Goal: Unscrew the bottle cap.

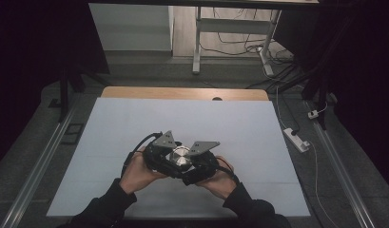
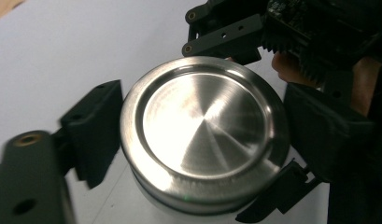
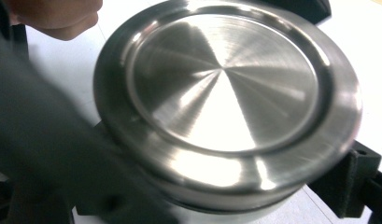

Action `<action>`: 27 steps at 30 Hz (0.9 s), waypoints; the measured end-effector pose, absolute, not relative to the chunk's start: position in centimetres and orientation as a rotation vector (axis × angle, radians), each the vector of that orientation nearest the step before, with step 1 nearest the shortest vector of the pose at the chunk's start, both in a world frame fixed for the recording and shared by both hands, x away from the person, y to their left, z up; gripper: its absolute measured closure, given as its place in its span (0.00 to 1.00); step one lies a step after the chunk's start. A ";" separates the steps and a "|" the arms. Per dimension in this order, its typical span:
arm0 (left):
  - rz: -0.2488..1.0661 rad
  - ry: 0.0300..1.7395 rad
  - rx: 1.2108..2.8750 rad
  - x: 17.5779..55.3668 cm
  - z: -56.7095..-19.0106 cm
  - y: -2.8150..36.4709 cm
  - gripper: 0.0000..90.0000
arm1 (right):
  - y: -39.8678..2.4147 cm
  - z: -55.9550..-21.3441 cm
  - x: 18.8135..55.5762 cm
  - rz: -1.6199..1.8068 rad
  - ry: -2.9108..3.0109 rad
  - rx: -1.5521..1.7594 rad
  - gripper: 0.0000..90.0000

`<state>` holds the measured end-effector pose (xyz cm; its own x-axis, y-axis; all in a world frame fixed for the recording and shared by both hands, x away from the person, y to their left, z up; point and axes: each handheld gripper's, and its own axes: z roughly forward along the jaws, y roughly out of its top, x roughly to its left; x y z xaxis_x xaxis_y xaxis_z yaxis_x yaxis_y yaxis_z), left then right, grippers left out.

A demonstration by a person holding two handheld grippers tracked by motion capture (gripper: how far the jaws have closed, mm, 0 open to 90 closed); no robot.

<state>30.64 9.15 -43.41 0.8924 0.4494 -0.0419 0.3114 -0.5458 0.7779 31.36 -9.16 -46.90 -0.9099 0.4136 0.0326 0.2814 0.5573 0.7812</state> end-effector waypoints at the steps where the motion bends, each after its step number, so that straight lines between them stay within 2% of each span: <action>1: 0.204 0.540 2.190 30.6 -43.4 9.2 0.15 | -9.2 -46.9 31.4 1.279 2.632 0.593 0.17; 6: 0.199 0.535 2.182 30.8 -43.5 9.5 0.22 | -9.3 -46.9 31.5 1.280 2.631 0.594 0.17; 27: 0.239 0.533 2.151 30.1 -42.2 9.7 0.23 | -9.2 -47.1 31.5 1.273 2.632 0.602 0.17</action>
<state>30.14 9.74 -42.23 0.8893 0.4567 -0.0226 0.2873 -0.5197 0.8046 31.51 -9.22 -47.06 -0.9069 0.4201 0.0336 0.2871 0.5575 0.7789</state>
